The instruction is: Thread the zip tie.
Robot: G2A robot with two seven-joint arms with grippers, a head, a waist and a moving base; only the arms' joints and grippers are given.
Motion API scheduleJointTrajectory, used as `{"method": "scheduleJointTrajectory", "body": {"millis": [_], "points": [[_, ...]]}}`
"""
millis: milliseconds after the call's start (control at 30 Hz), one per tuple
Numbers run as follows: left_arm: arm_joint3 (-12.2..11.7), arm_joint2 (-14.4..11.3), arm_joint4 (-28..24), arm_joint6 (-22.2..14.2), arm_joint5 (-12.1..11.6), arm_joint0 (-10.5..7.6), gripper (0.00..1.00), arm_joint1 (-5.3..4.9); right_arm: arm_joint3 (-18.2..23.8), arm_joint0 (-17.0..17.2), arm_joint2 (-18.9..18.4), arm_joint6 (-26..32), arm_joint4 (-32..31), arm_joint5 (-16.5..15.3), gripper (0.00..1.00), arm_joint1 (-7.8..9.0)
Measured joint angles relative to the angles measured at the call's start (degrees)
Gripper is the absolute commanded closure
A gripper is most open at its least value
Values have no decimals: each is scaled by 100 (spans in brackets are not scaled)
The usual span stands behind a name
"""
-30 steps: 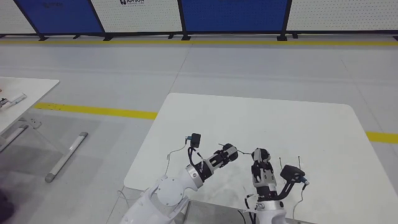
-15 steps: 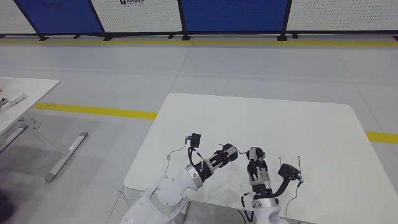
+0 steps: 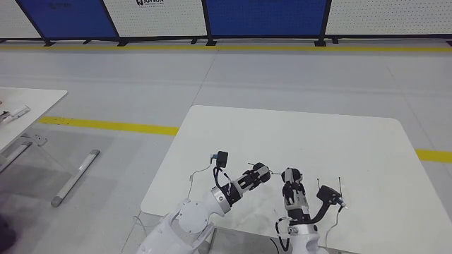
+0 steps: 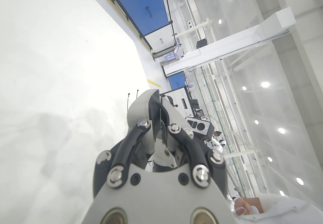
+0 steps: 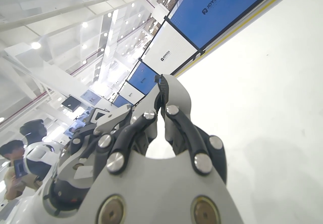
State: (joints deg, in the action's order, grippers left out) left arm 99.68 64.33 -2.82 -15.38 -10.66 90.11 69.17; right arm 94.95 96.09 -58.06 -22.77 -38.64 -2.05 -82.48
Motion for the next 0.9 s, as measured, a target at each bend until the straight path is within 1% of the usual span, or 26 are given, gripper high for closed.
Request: {"method": "scheduleJointTrajectory", "body": {"millis": [267, 367, 400, 500, 567, 667, 900], "points": [[0, 0, 0, 0, 0, 0, 100, 0, 66, 81, -30, -49, -58, -40, 100, 1], [0, 0, 0, 0, 0, 0, 100, 0, 89, 108, -47, -56, -72, -49, 92, 3], [0, 0, 0, 0, 0, 0, 100, 0, 93, 113, -51, -57, -75, -51, 86, 3], [0, 0, 0, 0, 0, 0, 100, 0, 102, 127, -61, -61, -80, -55, 85, 1], [0, 0, 0, 0, 0, 0, 100, 0, 108, 135, -66, -67, -82, -56, 79, 0], [0, 0, 0, 0, 0, 0, 100, 0, 116, 146, -73, -76, -82, -55, 76, -3], [0, 0, 0, 0, 0, 0, 100, 0, 147, 163, -76, -85, -131, -29, 76, -9]]}}
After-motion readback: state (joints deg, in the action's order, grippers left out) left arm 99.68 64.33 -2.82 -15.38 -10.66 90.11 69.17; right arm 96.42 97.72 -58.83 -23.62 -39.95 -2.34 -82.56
